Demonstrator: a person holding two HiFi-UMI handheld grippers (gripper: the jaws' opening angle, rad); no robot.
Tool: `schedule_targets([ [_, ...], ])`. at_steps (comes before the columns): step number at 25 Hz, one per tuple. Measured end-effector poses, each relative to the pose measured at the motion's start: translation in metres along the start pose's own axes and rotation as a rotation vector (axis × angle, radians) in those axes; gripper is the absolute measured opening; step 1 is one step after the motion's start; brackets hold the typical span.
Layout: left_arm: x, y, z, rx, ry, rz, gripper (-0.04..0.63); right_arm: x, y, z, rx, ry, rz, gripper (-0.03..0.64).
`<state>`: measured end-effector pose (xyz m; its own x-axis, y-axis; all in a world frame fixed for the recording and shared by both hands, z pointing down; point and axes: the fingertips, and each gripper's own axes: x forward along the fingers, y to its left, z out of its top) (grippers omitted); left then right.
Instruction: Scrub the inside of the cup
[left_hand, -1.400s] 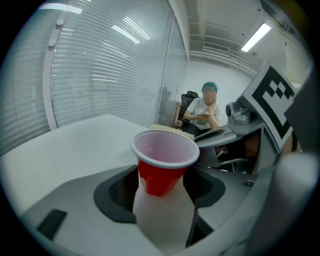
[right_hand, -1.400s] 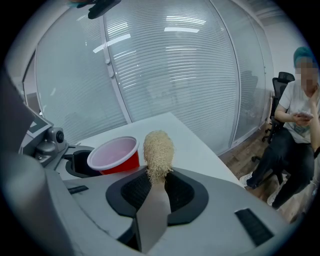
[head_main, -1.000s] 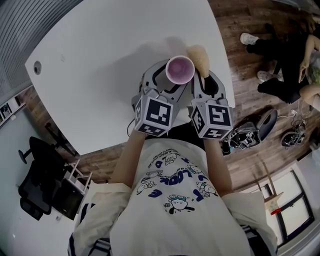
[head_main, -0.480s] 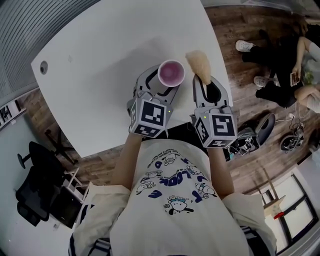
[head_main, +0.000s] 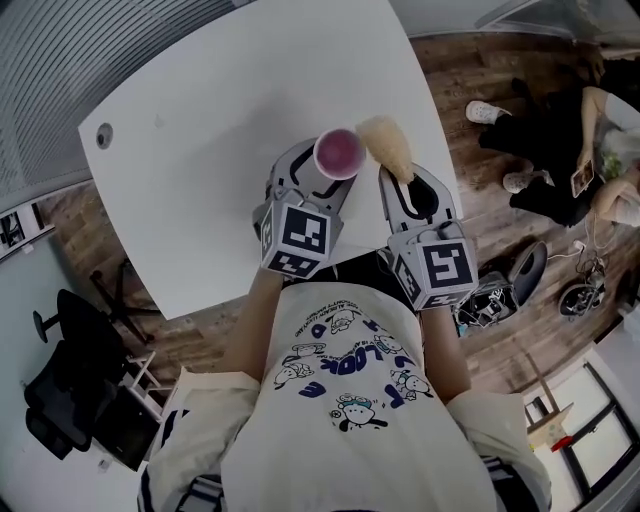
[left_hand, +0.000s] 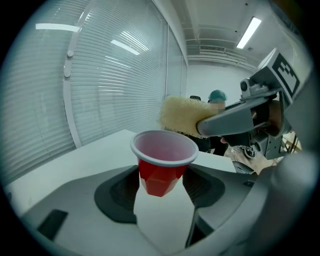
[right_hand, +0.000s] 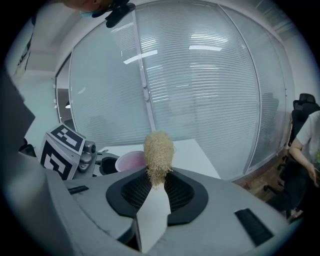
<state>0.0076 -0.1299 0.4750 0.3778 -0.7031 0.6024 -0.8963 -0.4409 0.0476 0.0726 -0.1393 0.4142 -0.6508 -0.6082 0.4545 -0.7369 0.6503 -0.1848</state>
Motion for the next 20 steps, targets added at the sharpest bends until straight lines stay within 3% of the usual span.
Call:
schedule_targets([
  [13,-0.022,0.008,0.007,0.068,0.001,0.052,0.304,-0.015,0.042,0.01,-0.111,0.014,0.155,0.077],
  [20,-0.036,0.002,0.013,0.122,-0.006,0.075,0.302,-0.024,0.049,0.006,-0.138,0.034,0.191,0.077],
])
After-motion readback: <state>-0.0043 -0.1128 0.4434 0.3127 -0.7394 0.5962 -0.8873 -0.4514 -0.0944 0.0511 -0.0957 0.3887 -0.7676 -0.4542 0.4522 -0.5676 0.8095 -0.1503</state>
